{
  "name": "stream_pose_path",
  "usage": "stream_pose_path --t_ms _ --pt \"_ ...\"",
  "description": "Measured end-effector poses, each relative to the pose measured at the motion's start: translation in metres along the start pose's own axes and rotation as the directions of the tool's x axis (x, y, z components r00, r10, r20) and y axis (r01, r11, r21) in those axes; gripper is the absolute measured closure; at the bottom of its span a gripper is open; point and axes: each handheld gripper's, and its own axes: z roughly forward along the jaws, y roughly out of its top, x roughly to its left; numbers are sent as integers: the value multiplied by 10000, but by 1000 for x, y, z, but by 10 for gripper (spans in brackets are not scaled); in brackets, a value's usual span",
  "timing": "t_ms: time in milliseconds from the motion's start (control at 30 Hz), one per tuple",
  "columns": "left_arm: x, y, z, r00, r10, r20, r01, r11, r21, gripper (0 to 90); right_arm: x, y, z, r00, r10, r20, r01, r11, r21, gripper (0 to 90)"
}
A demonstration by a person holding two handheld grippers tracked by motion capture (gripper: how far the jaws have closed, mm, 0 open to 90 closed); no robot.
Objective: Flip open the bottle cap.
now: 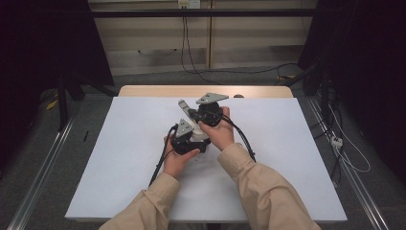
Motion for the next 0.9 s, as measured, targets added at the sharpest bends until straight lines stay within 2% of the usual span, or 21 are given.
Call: stream_pose_path --t_ms 33,100,267,333,433,467,533,600,633,700,800,900 --pt "0 0 0 10000 0 -91 0 10000 3 182 0 0 0 10000 -14 -9 14 10000 17 900" --pt "0 0 0 10000 -95 0 95 10000 -10 181 -1 0 0 10000 16 -59 -16 10000 -31 900" --pt "-1 0 0 9999 2 -103 -2 10000 1 181 1 -1 -1 10000 -73 -29 73 10000 4 900" --pt "0 0 0 10000 -4 -8 4 10000 6 181 1 -1 -2 10000 -97 -18 97 9999 40 900" --pt "0 0 0 10000 -68 -20 68 10000 -5 180 1 -2 -2 10000 -5 -48 5 10000 -86 900" --pt "0 0 0 10000 3 -24 -3 10000 27 179 0 -4 -2 9998 167 -134 -169 9997 -155 892" --pt "-1 0 0 10000 36 -29 -36 10000 16 176 0 -5 -3 9995 299 -141 -303 9992 -266 861" --pt "-1 0 0 10000 15 -1 -15 10000 6 171 0 -6 -5 9999 155 -69 -157 9993 -328 826" --pt "0 0 0 10000 45 21 -45 10000 17 160 -1 -7 -6 9997 202 -132 -207 9991 -372 796" --pt "-1 0 0 9999 101 52 -101 9999 -7 136 -1 -7 -8 9987 456 -210 -465 9978 -471 680" --pt "-1 1 -1 9998 158 150 -159 9998 83 107 0 -7 -12 9996 228 -138 -233 9990 -378 618" --pt "-1 1 -5 9998 87 184 -92 9996 267 101 -1 -8 -19 9993 333 -147 -341 9980 -531 570"
